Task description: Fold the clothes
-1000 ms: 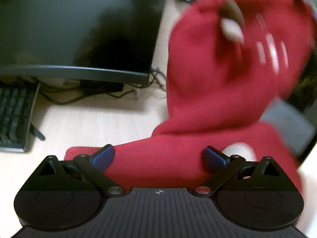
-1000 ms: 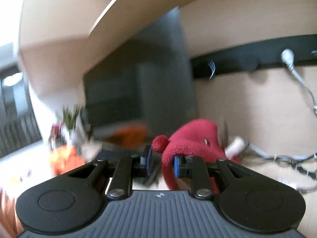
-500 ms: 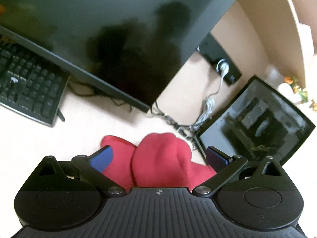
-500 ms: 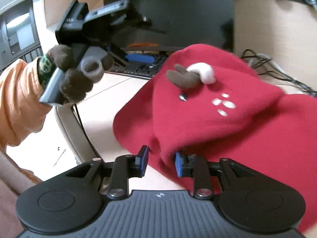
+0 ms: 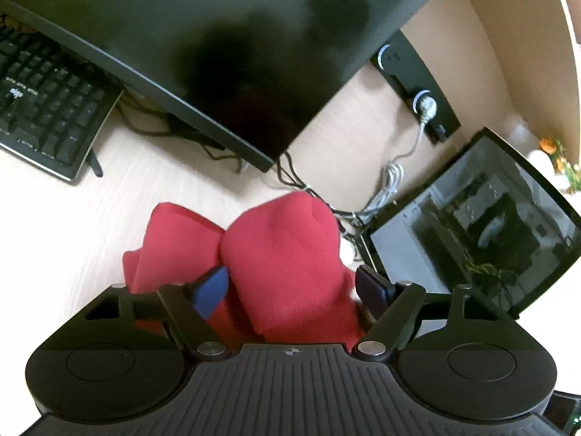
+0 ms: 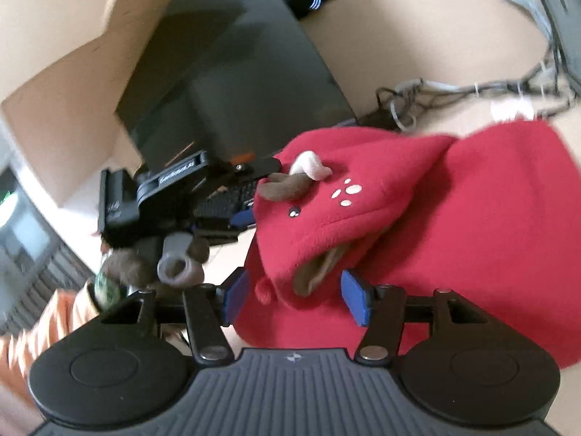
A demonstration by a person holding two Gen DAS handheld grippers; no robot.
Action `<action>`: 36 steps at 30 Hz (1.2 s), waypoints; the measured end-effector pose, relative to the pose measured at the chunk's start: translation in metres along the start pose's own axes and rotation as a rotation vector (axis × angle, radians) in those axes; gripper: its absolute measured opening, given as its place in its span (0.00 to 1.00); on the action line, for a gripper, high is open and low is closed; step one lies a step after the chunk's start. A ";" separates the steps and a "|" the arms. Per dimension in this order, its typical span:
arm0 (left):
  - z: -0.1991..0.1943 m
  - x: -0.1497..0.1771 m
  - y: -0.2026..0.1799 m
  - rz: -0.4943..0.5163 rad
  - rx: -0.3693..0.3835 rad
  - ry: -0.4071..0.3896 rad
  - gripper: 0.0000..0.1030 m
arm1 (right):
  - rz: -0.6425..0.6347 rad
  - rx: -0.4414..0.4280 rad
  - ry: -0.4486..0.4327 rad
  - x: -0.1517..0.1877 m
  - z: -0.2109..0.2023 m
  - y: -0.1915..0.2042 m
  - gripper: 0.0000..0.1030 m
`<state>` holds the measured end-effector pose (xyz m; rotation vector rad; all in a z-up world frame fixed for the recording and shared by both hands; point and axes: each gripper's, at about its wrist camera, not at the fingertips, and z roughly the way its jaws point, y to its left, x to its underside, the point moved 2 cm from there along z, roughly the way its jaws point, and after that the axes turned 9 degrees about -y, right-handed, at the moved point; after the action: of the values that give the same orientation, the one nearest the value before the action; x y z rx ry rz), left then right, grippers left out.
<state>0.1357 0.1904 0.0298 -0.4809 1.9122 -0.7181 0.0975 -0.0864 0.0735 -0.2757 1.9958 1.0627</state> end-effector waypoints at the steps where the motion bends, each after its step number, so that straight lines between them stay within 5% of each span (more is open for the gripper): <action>1: 0.005 0.000 0.002 -0.012 -0.014 0.009 0.79 | 0.007 0.001 0.002 0.002 0.007 -0.001 0.54; 2: 0.011 0.002 0.004 -0.030 -0.027 0.021 0.80 | -0.010 0.020 0.005 0.003 0.013 -0.001 0.52; 4: 0.022 0.005 0.009 -0.072 -0.050 0.033 0.68 | -0.055 0.050 0.011 0.004 0.024 0.000 0.24; 5: 0.027 0.006 0.012 -0.090 -0.061 0.039 0.54 | -0.085 0.056 -0.002 -0.002 0.021 0.003 0.21; 10: 0.015 -0.006 -0.017 -0.027 0.011 -0.021 0.35 | -0.238 0.054 -0.131 -0.047 -0.018 0.024 0.16; 13: -0.001 -0.005 -0.035 0.002 0.061 -0.027 0.35 | -0.337 0.057 -0.173 -0.068 -0.052 0.035 0.16; 18: -0.012 0.046 -0.021 0.020 0.020 0.050 0.38 | -0.323 0.137 0.006 -0.029 -0.062 0.006 0.16; 21: -0.017 0.066 -0.003 0.026 -0.023 0.058 0.50 | -0.252 0.234 0.119 0.010 -0.047 -0.022 0.16; 24: -0.024 0.059 0.004 0.012 -0.009 0.059 0.55 | -0.275 0.252 0.101 0.014 -0.050 -0.019 0.16; 30: -0.044 0.020 -0.027 0.203 0.060 -0.041 0.60 | -0.469 0.225 -0.075 -0.010 -0.076 0.025 0.50; 34: -0.035 -0.007 -0.060 0.260 0.175 -0.128 0.69 | -0.574 0.149 -0.130 -0.021 -0.040 0.053 0.60; 36: -0.016 -0.007 -0.067 0.220 0.212 -0.107 0.72 | -0.589 0.122 -0.110 -0.015 -0.017 0.057 0.64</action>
<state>0.1254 0.1485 0.0844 -0.1699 1.7328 -0.7252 0.0668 -0.0673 0.1226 -0.6742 1.7119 0.5647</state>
